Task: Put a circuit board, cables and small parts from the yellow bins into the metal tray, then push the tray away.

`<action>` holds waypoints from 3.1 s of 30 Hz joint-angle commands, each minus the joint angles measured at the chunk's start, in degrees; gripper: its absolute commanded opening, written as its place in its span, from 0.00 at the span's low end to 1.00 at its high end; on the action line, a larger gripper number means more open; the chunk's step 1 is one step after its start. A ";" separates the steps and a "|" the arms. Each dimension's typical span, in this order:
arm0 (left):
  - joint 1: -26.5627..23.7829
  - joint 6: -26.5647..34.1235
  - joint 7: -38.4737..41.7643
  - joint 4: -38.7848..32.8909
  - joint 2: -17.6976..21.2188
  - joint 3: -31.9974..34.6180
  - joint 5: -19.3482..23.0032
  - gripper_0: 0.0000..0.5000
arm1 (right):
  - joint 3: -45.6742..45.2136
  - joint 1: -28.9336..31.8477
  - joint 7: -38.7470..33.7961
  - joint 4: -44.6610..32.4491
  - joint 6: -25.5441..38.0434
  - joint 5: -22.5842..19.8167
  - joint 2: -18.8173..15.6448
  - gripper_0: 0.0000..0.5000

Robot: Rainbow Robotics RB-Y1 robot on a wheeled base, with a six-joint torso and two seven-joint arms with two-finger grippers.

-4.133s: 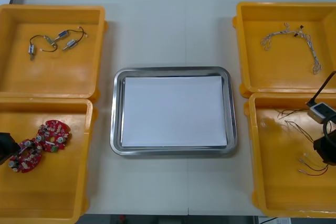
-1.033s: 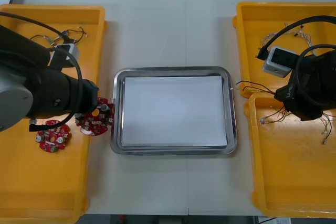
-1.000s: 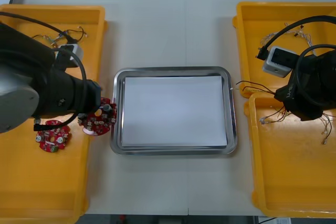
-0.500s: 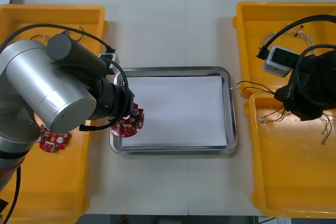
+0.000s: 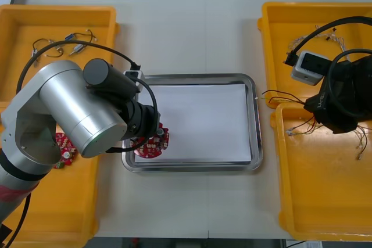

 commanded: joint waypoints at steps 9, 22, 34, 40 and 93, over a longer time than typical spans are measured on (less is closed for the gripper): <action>-3.42 -4.63 5.47 4.22 -0.97 -3.91 -2.64 0.00 | -1.35 -1.48 -1.85 0.13 0.18 -2.19 -3.45 0.00; -3.60 -7.45 6.52 7.38 -0.97 -6.19 -4.48 0.00 | -1.61 -1.48 -1.76 1.19 0.18 -2.63 -4.24 0.00; -3.60 -9.03 6.96 8.52 -0.97 -6.63 -4.92 0.00 | -1.87 -1.39 -1.85 1.27 0.18 -3.07 -5.03 0.00; -3.60 -9.12 7.75 8.52 -0.97 -6.72 -4.92 0.39 | -1.87 -1.39 -2.03 1.27 0.18 -3.25 -5.20 0.00; -0.79 15.01 -8.42 -2.99 11.69 35.99 20.04 1.00 | 4.98 -6.14 -3.43 0.57 0.18 -3.25 -4.94 0.00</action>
